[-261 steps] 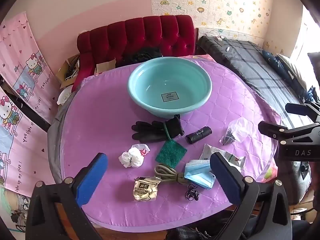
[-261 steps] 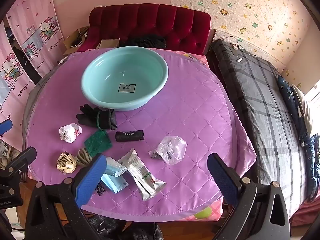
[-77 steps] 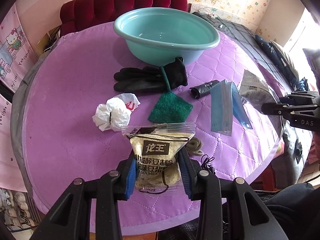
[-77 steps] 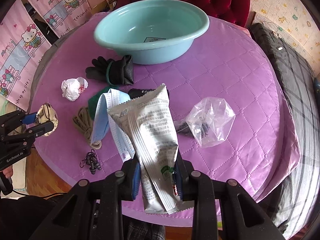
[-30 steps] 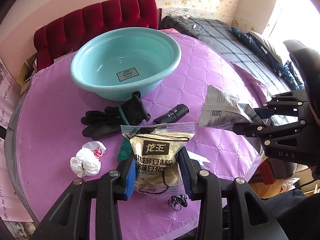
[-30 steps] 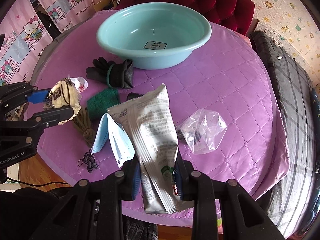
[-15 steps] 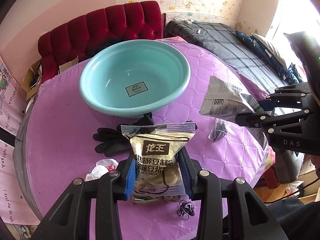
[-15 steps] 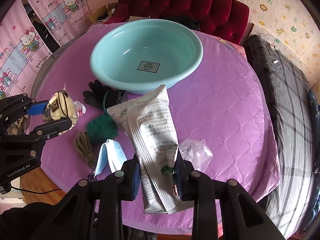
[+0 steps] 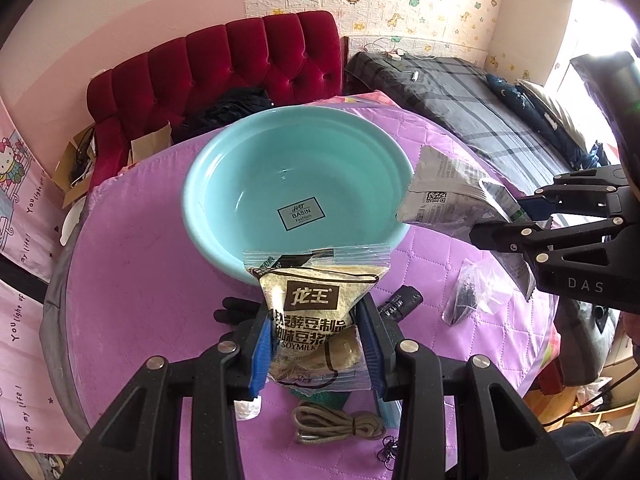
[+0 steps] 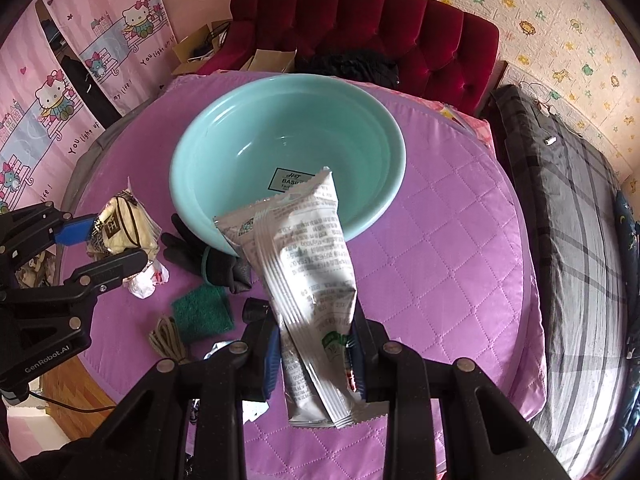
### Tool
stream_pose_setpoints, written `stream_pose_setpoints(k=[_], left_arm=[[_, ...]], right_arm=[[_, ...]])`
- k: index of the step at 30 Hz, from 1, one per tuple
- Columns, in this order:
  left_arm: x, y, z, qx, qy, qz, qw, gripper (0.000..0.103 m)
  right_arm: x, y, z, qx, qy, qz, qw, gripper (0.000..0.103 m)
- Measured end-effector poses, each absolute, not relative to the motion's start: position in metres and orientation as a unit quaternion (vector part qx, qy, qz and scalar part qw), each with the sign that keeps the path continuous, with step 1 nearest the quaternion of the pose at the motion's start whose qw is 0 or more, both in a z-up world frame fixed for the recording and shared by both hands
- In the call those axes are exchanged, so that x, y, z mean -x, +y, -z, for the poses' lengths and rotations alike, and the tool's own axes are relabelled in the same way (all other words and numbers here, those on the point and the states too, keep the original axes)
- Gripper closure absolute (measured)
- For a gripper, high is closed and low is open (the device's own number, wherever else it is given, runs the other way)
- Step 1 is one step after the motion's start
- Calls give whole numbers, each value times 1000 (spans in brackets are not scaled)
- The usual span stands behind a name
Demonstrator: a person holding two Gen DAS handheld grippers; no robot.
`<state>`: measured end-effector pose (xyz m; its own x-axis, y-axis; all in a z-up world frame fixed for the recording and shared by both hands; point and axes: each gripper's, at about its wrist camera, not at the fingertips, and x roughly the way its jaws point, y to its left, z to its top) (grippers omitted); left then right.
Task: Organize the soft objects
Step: 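Lift both packets and carry them toward the teal basin, then lower both packets into the teal basin and open both tools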
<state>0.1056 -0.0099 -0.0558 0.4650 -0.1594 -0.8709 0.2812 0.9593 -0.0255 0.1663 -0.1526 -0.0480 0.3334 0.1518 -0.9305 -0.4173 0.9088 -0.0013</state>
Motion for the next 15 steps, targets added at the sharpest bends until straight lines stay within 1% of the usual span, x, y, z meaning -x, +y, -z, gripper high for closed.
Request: stream_pose_setpoints(k=[15], left_arm=[[-157, 2, 61, -57, 500, 114, 856, 60]], right_arm=[[-232, -127, 53, 106, 552, -179, 807, 72]])
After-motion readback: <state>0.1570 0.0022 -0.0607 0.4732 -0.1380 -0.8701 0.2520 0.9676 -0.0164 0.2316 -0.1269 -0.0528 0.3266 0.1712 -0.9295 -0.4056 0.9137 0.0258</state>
